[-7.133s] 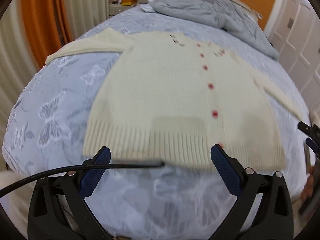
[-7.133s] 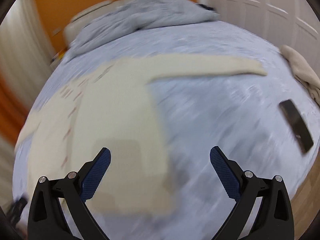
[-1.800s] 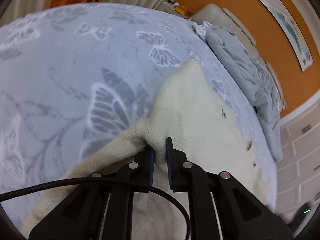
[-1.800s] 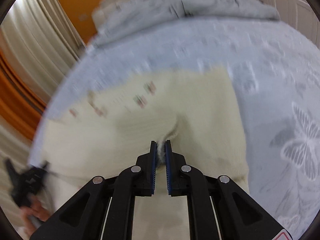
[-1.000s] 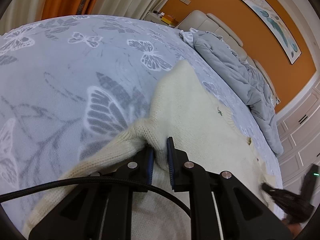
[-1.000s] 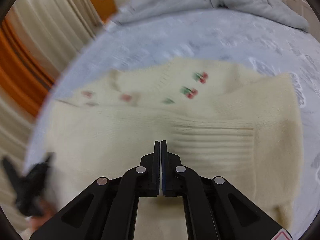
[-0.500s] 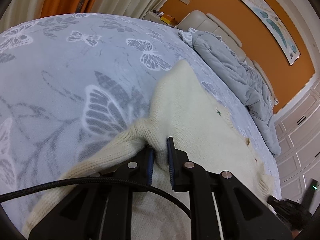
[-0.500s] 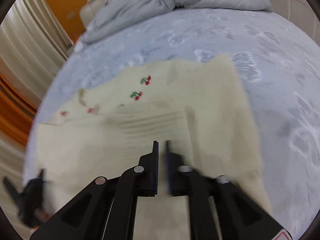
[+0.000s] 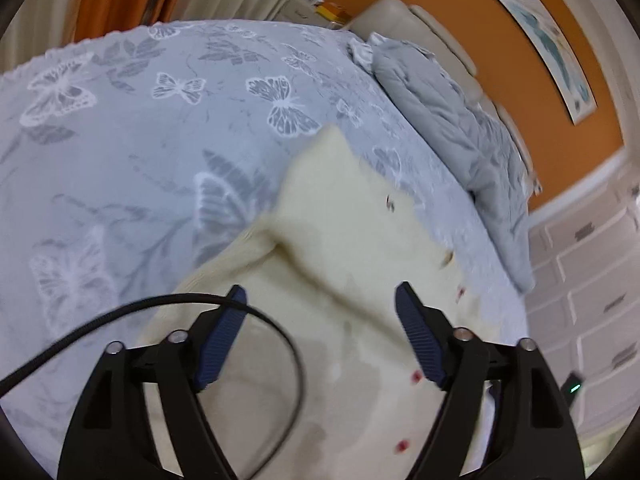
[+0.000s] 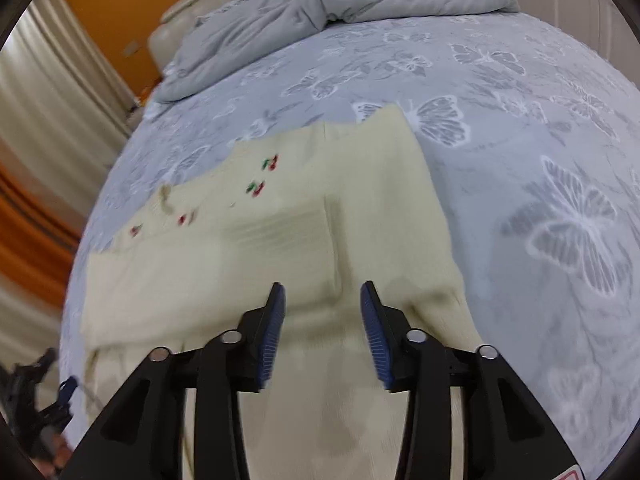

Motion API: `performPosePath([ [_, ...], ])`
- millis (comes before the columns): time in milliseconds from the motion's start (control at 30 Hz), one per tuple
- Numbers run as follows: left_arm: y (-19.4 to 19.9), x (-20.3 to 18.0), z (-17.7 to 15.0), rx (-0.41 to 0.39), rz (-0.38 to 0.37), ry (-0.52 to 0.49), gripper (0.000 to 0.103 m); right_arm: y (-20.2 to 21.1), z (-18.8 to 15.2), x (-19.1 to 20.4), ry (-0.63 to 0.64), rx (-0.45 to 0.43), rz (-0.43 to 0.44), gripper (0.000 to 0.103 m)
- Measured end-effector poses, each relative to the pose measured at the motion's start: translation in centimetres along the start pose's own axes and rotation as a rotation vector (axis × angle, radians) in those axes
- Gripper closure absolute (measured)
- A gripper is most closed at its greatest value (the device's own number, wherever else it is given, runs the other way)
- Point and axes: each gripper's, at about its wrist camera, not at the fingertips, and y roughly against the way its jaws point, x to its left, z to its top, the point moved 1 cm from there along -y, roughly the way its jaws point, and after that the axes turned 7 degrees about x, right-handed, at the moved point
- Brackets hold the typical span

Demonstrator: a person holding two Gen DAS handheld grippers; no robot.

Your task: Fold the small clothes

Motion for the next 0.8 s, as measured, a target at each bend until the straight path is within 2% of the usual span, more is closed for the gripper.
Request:
performPosePath([
  [33, -1.3, -0.1, 0.9, 0.027, 0.015, 0.038, 0.017, -1.0, 0.4, 0.1, -0.006, 0.022, -0.013, 0.039],
  [67, -2.4, 0.0, 1.3, 0.052, 0.041, 0.059, 0.016, -2.2, 0.7, 0.1, -0.014, 0.053, -0.032, 0.040],
  [100, -3.9, 0.4, 1.9, 0.076, 0.082, 0.090, 0.017, -3.4, 0.9, 0.3, -0.009, 0.080, -0.066, 0.050],
  [133, -4.7, 0.7, 2.2, 0.079, 0.105, 0.110, 0.027, -3.5, 0.9, 0.7, 0.007, 0.075, -0.073, 0.068],
  [167, -5.6, 1.3, 2.6, 0.071, 0.140, 0.127, 0.040, -3.3, 1.0, 1.2, 0.035, 0.067, -0.039, 0.095],
  [233, -6.2, 1.8, 2.8, 0.053, 0.176, 0.126, 0.047, -1.2, 1.3, 1.6, 0.051, -0.014, 0.004, 0.097],
  [267, -6.3, 1.8, 2.7, 0.043, 0.178, 0.116, 0.048, -0.4, 1.2, 1.3, 0.059, -0.060, 0.011, 0.098],
  [300, -6.5, 1.6, 2.5, 0.037, 0.191, 0.093, 0.048, -0.9, 1.0, 0.6, 0.073, -0.070, -0.036, 0.101],
  [367, -7.0, 0.7, 1.9, 0.026, 0.249, -0.004, 0.047, -4.2, 0.6, -0.9, 0.069, 0.048, -0.138, 0.103],
  [400, -7.1, 0.2, 1.7, 0.025, 0.274, -0.047, 0.046, -3.8, 0.3, -1.2, 0.080, 0.011, -0.113, 0.103],
  [433, -7.1, -0.1, 1.6, 0.030, 0.290, -0.086, 0.046, -3.3, 0.3, -1.2, 0.062, 0.022, -0.107, 0.103],
  [500, -6.0, -0.7, 1.3, 0.062, 0.269, -0.141, 0.045, -1.4, 0.0, -1.2, 0.005, 0.038, -0.037, 0.092],
  [567, -3.3, -0.6, 0.5, 0.083, 0.206, -0.159, 0.038, 2.4, -1.7, -0.9, 0.018, -0.012, 0.008, 0.089],
  [633, 0.0, 0.0, -0.8, 0.086, 0.178, -0.181, 0.029, 6.2, -4.6, -1.4, 0.051, -0.042, -0.022, 0.071],
  [667, 2.4, 0.8, -1.9, 0.093, 0.175, -0.196, 0.023, 7.7, -6.3, -1.9, 0.062, -0.045, -0.026, 0.056],
  [700, 3.7, 1.3, -2.6, 0.097, 0.178, -0.198, 0.020, 9.0, -8.1, -2.6, 0.064, -0.042, -0.027, 0.046],
  [733, 5.2, 2.0, -3.5, 0.099, 0.180, -0.197, 0.016, 10.6, -10.5, -3.7, 0.056, -0.030, -0.032, 0.045],
  [800, 8.3, 4.5, -5.8, 0.115, 0.210, -0.182, 0.013, 12.5, -15.2, -5.9, 0.030, 0.015, -0.054, 0.043],
])
